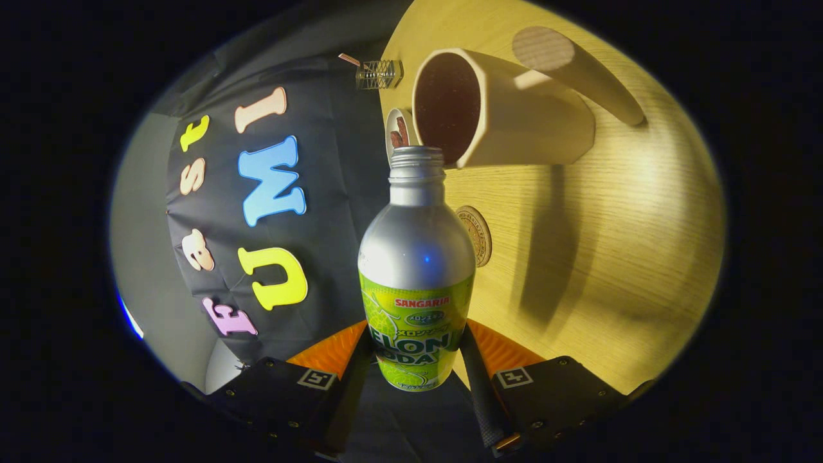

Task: Take the bottle from table, then pour the juice into the cup, finally place the bottle on the coaster

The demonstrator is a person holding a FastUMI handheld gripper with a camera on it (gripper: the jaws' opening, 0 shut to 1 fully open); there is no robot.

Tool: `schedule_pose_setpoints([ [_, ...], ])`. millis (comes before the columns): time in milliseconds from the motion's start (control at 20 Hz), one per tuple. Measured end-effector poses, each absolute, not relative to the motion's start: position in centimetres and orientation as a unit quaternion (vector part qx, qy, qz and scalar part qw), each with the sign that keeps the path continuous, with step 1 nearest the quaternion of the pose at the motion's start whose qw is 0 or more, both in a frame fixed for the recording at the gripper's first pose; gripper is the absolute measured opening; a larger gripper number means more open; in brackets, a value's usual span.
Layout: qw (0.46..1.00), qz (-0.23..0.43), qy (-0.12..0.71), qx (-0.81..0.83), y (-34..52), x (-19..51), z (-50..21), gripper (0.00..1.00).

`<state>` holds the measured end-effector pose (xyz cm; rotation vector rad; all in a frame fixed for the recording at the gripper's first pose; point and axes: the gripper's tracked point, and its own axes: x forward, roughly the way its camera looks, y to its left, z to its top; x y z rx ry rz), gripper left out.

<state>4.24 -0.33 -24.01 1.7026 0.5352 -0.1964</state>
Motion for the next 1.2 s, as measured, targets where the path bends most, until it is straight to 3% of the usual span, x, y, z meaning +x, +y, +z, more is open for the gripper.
schedule_pose_setpoints([
  [1200, 0.558, -0.083, 0.227, 0.794, -0.8, 4.5, -22.1, 0.75],
])
